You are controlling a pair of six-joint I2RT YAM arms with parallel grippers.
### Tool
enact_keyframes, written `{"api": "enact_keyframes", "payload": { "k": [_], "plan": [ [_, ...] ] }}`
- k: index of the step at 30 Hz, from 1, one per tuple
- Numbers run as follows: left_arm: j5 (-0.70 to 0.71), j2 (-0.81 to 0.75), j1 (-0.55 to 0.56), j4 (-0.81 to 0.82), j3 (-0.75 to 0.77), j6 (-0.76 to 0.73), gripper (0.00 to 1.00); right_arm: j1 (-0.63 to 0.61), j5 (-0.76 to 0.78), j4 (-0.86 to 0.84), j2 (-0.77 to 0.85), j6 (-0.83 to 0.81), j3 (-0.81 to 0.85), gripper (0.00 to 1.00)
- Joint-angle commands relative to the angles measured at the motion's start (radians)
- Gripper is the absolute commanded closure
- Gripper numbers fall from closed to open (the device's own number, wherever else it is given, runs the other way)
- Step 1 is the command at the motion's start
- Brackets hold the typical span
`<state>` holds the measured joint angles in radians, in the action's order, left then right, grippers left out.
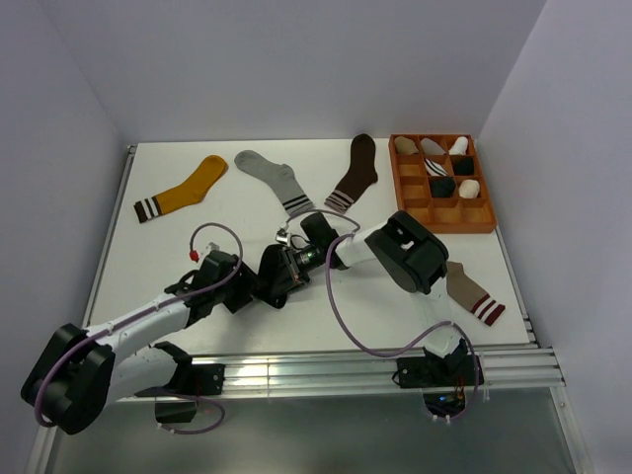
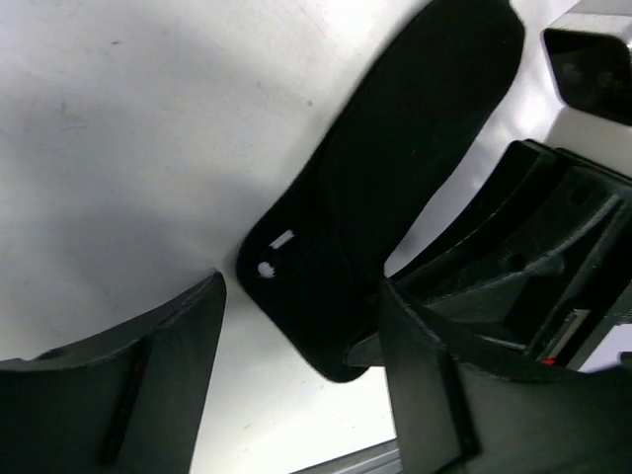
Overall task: Roll the socks
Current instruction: Roll the sock at the center of the board.
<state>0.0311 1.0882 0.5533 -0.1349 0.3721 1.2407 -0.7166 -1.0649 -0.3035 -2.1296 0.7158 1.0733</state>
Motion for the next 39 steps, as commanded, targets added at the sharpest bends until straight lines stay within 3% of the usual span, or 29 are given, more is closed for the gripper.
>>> {"api": "enact_keyframes", "payload": {
  "k": [1,3,6,10,14,16,17,20,23,27,30,39],
  "plan": [
    [0.021,0.029,0.01,0.049,-0.024,0.052,0.33,0.012,-0.007,-0.074,-0.018,0.073,-0.006,1.0],
    [0.033,0.038,0.011,0.032,-0.029,0.062,0.36,0.017,-0.009,-0.077,-0.026,0.082,-0.006,1.0],
    [0.058,0.047,0.011,0.011,-0.029,0.075,0.48,0.017,0.013,-0.033,-0.02,0.05,0.002,1.0],
    [0.082,0.081,0.011,-0.037,-0.006,0.074,0.7,0.016,0.083,0.073,0.045,-0.044,0.005,0.98],
    [0.064,0.136,0.008,-0.048,0.022,0.045,0.85,0.013,0.181,0.185,0.114,-0.146,0.002,0.91],
    [0.053,0.171,0.005,-0.052,0.042,0.019,0.89,0.003,0.219,0.211,0.146,-0.179,-0.007,0.79],
    [0.041,0.182,0.004,-0.058,0.048,0.011,0.89,-0.001,0.274,0.23,0.192,-0.217,-0.013,0.7],
    [0.024,0.216,0.002,-0.077,0.068,-0.021,0.91,-0.035,0.394,0.262,0.304,-0.32,-0.047,0.57],
    [0.006,0.242,-0.006,-0.094,0.091,-0.063,0.91,-0.104,0.639,0.268,0.414,-0.43,-0.099,0.5],
    [-0.014,0.275,-0.012,-0.115,0.126,-0.122,0.91,-0.225,1.018,0.219,0.511,-0.553,-0.182,0.47],
    [-0.022,0.309,-0.016,-0.127,0.162,-0.161,0.91,-0.32,1.178,0.184,0.525,-0.621,-0.194,0.46],
    [-0.042,0.354,-0.024,-0.152,0.225,-0.228,0.91,-0.49,1.385,0.168,0.436,-0.751,-0.127,0.45]
  ]
}}
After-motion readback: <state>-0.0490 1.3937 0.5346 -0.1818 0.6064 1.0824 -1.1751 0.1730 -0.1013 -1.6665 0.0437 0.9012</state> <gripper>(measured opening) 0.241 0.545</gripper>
